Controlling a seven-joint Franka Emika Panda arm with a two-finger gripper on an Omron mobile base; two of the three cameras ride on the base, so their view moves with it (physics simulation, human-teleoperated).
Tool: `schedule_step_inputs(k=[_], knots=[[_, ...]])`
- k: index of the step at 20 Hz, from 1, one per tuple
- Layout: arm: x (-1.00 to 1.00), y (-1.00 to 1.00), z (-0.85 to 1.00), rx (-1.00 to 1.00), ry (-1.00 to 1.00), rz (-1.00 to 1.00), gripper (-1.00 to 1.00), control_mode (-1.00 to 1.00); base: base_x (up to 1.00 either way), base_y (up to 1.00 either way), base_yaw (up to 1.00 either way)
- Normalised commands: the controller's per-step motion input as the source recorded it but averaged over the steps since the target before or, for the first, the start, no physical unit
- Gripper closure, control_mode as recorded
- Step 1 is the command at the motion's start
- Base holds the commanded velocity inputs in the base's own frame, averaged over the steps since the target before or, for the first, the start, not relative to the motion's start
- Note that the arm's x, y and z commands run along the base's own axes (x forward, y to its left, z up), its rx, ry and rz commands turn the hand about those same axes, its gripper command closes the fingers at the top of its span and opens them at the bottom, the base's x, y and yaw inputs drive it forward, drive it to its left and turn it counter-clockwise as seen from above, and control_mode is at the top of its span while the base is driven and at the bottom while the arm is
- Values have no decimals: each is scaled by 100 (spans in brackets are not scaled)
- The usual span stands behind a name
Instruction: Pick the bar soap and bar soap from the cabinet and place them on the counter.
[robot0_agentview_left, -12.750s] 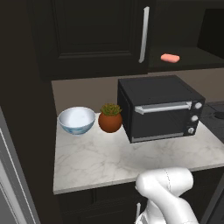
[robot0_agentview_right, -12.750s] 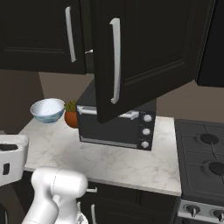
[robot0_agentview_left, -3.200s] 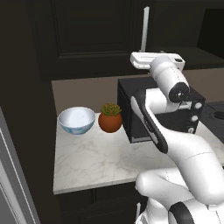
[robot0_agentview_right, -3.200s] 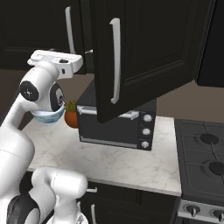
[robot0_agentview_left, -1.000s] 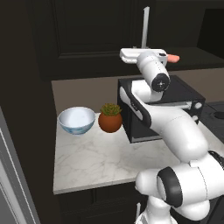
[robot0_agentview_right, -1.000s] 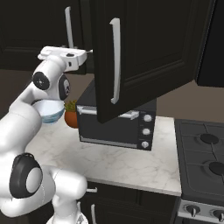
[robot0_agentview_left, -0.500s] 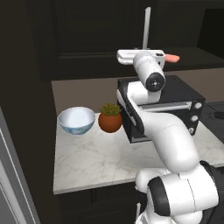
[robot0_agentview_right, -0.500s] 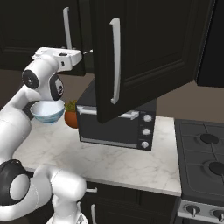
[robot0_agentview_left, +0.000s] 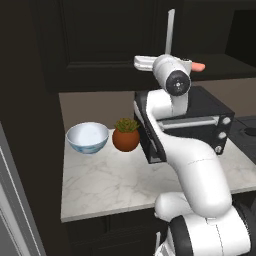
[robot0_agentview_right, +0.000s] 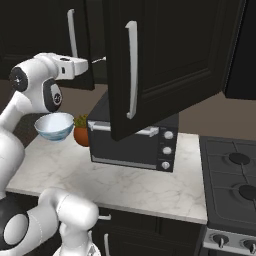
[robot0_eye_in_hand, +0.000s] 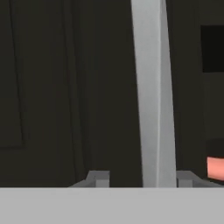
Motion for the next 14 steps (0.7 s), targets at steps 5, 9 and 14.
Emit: schedule_step_inputs(k=[5, 9, 14], knots=[[-41, 68, -40, 2, 7, 0, 100, -100, 0, 0, 0], [-38, 80, -45, 0, 6, 0, 100, -100, 0, 0, 0], [-33, 84, -46, 0, 7, -1, 100, -100, 0, 0, 0]])
